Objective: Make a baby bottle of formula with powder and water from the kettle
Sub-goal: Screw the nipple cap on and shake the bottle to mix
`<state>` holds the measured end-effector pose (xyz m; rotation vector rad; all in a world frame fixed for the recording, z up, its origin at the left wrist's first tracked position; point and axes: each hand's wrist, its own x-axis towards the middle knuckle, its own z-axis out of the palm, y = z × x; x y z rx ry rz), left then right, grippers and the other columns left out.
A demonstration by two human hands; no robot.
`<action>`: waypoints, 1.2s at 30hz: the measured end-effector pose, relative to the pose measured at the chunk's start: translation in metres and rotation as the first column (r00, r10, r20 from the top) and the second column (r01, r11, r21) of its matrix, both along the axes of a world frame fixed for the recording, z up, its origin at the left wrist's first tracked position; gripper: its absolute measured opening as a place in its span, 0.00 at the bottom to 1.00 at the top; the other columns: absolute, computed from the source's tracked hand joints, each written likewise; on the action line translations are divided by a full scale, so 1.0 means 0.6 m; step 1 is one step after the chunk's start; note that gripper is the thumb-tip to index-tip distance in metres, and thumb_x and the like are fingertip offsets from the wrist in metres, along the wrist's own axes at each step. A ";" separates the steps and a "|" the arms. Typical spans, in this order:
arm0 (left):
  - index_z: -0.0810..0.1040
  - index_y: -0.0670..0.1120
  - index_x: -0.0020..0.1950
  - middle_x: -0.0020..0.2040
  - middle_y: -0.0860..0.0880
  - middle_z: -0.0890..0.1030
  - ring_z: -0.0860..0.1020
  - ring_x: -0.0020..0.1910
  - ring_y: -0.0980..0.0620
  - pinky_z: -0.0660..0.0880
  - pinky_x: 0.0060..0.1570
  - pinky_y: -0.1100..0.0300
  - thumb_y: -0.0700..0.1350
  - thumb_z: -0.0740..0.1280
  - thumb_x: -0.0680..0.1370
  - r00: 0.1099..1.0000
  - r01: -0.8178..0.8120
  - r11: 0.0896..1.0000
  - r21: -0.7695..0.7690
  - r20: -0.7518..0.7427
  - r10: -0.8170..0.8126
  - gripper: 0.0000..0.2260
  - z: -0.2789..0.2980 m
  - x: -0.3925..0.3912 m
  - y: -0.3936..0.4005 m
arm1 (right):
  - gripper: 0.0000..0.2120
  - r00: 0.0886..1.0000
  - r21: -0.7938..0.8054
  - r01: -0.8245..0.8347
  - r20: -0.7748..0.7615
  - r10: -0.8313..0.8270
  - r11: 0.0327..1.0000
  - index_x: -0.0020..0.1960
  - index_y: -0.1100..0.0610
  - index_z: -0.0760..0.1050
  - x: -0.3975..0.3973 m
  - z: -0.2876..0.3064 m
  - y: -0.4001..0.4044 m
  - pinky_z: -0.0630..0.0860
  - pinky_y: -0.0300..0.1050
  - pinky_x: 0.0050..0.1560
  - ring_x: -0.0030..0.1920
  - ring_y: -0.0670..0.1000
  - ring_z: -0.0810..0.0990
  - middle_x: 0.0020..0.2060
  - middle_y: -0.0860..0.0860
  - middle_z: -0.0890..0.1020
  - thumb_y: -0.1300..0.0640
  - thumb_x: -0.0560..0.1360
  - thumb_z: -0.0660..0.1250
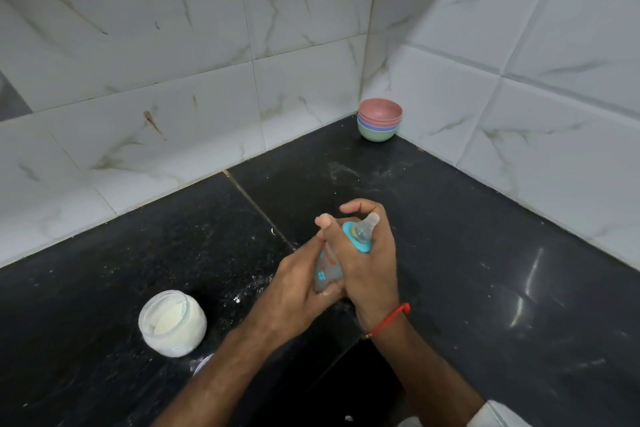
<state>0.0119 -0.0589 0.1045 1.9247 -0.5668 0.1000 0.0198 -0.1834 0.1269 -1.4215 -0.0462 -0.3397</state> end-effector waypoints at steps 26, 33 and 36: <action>0.67 0.59 0.72 0.81 0.59 0.58 0.77 0.69 0.53 0.82 0.54 0.55 0.36 0.68 0.75 0.986 -0.169 0.950 -0.262 -0.049 0.162 0.30 0.003 0.005 0.051 | 0.27 0.995 0.714 0.084 -0.104 -0.013 0.695 0.73 0.50 0.66 0.028 -0.021 -0.097 0.84 0.55 0.47 0.54 0.55 0.85 0.67 0.58 0.78 0.54 0.77 0.71; 0.82 0.70 0.55 0.79 0.65 0.64 0.73 0.68 0.56 0.76 0.63 0.51 0.28 0.60 0.76 0.931 -0.361 0.914 0.183 0.120 0.344 0.34 -0.048 0.019 0.072 | 0.43 0.881 0.135 -0.469 0.010 0.472 0.873 0.75 0.37 0.64 -0.003 -0.015 -0.065 0.83 0.57 0.54 0.55 0.61 0.84 0.56 0.64 0.83 0.67 0.71 0.77; 0.86 0.63 0.52 0.74 0.66 0.71 0.77 0.64 0.56 0.79 0.61 0.49 0.25 0.61 0.75 0.916 -0.398 0.901 0.172 0.132 0.380 0.32 -0.056 0.017 0.067 | 0.35 0.977 0.475 -0.203 0.037 0.211 0.856 0.75 0.42 0.64 0.020 -0.002 -0.074 0.83 0.62 0.55 0.57 0.59 0.84 0.56 0.60 0.84 0.63 0.74 0.73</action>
